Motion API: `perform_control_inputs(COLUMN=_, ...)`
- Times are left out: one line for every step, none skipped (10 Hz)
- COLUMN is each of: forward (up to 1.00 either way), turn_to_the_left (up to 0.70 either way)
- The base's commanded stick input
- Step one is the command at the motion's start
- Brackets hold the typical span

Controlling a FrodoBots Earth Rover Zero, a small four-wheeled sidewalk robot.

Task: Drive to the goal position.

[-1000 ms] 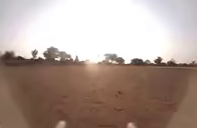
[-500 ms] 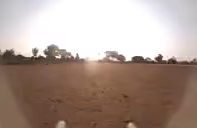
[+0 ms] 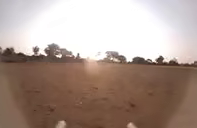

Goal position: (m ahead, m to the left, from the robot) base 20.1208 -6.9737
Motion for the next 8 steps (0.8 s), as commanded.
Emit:
perform_control_inputs(forward=0.7, turn_to_the_left=0.0)
perform_control_inputs(forward=0.7, turn_to_the_left=0.0)
perform_control_inputs(forward=0.7, turn_to_the_left=0.0)
perform_control_inputs(forward=0.7, turn_to_the_left=0.0)
perform_control_inputs(forward=0.7, turn_to_the_left=0.0)
perform_control_inputs(forward=0.7, turn_to_the_left=0.0)
perform_control_inputs(forward=0.7, turn_to_the_left=0.0)
perform_control_inputs(forward=0.7, turn_to_the_left=0.0)
